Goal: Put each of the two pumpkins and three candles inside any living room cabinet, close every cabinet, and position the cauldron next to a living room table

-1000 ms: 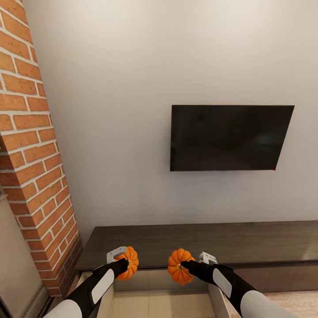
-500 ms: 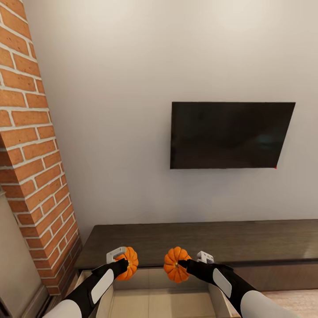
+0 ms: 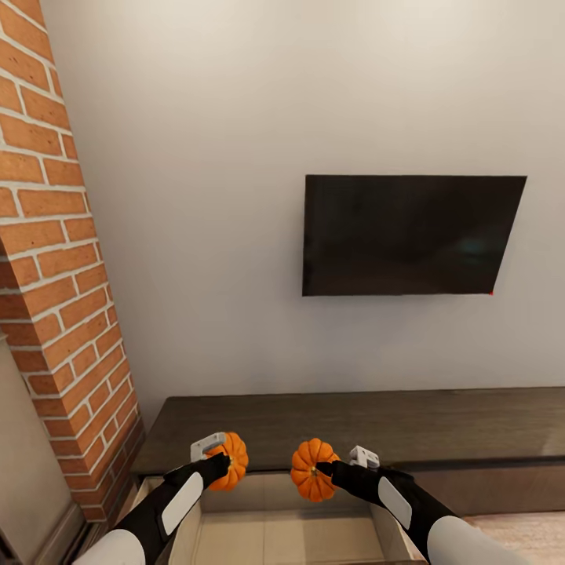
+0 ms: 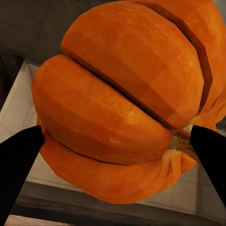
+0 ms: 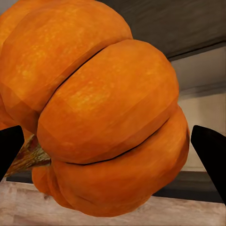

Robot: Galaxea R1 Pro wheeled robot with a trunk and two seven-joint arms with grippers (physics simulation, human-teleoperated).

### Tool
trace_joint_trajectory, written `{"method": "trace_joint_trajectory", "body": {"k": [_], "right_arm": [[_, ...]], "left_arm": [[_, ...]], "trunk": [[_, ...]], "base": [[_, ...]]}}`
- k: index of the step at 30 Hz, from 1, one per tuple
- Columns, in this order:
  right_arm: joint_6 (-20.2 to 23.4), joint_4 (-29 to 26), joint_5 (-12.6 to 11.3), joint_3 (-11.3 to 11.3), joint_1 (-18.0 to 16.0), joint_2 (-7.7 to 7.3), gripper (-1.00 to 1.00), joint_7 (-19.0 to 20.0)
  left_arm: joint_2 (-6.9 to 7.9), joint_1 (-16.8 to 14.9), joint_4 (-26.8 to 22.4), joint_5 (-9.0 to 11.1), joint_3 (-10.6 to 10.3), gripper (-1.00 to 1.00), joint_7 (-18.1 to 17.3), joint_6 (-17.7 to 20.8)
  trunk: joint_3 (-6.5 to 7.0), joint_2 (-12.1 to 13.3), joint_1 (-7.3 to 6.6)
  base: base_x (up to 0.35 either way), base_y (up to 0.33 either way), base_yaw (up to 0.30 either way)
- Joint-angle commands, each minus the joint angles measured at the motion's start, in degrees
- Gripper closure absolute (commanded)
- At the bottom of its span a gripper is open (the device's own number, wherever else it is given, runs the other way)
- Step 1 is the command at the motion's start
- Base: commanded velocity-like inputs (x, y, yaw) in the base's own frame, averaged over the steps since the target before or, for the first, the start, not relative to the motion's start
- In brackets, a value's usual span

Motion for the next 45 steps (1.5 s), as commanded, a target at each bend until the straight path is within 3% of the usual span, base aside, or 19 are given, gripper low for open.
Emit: {"method": "trace_joint_trajectory", "body": {"k": [1,6,11,15,22,45], "right_arm": [[0.3,-0.5,-0.3,0.3,0.0,-0.06,1.00,-0.2],[2.0,-3.8,-0.2,0.4,0.0,-0.20,1.00,-4.0],[10.1,-12.6,-0.3,0.4,0.0,0.54,1.00,-20.9],[13.3,-15.6,-0.2,0.4,0.0,2.39,1.00,-25.9],[13.8,-16.1,-0.7,0.3,0.0,3.22,1.00,-26.6],[14.3,-15.7,-0.8,0.2,0.0,3.12,1.00,-26.7]], "left_arm": [[0.07,0.0,-0.9,0.4,-0.3,1.00,0.5,1.6],[0.23,0.0,-5.5,0.2,-0.3,1.00,0.7,11.4],[1.79,0.0,-6.5,0.7,0.1,1.00,0.7,14.2],[3.30,0.0,-7.8,1.1,0.2,1.00,0.7,17.7],[3.60,0.0,-8.7,1.2,0.3,1.00,0.7,18.7],[3.41,0.0,-8.6,1.0,0.1,1.00,0.8,18.7]], "trunk": [[-0.25,-0.5,0.23],[-1.15,-2.5,1.33],[-2.05,-4.5,2.42],[-2.77,-6.1,3.30],[-4.02,-8.9,4.84],[-8.15,-18.1,9.89]], "base": [[0.000,0.000,0.000],[0.000,0.000,0.000],[0.000,0.000,0.000],[0.000,0.000,0.000],[0.000,0.000,0.000],[0.000,0.000,0.000]]}}
